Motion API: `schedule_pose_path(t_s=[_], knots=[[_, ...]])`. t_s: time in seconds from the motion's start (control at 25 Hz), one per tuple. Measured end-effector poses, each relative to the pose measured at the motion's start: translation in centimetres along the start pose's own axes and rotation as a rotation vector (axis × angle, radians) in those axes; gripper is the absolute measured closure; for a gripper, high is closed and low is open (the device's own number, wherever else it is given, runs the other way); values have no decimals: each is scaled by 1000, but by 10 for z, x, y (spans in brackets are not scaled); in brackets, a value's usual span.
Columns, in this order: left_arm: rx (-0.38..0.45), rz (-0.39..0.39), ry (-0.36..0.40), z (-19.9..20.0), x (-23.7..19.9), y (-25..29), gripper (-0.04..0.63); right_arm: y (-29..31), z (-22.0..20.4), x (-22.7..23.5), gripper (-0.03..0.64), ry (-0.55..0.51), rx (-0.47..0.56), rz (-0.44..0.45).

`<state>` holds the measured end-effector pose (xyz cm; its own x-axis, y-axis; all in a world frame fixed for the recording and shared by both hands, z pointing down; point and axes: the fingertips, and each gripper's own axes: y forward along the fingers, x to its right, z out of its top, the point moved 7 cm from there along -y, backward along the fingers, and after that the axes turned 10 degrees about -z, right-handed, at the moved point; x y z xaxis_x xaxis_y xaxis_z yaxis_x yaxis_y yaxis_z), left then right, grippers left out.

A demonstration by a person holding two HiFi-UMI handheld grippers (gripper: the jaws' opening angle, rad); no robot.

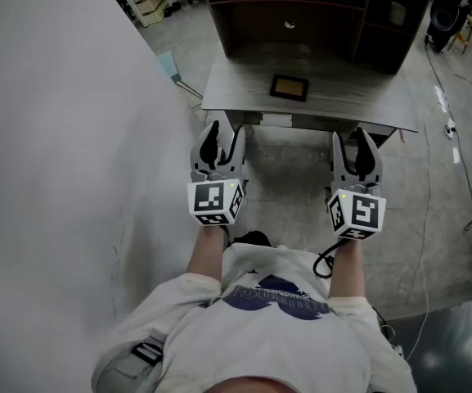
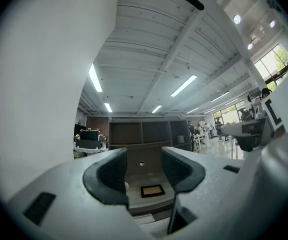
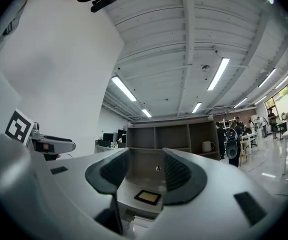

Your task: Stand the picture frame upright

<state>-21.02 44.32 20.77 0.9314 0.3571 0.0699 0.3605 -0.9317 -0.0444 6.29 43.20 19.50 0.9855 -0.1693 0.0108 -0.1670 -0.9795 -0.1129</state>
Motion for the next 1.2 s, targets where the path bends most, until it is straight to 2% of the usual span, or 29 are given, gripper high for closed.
schedule_pose_path(t_s=[0.12, 0.32, 0.8, 1.2], knots=[[-25, 19, -11, -1, -6, -1, 396, 7, -3, -3, 410, -4, -23, 11], [-70, 11, -3, -9, -19, 11, 388, 25, -17, -11, 402, -4, -69, 15], [-146, -61, -35, -44, -87, 103, 388, 116, -53, -26, 402, -17, -167, -44], [-117, -150, -37, -34, -164, 188, 388, 200, -49, -48, 402, -29, -165, -162]])
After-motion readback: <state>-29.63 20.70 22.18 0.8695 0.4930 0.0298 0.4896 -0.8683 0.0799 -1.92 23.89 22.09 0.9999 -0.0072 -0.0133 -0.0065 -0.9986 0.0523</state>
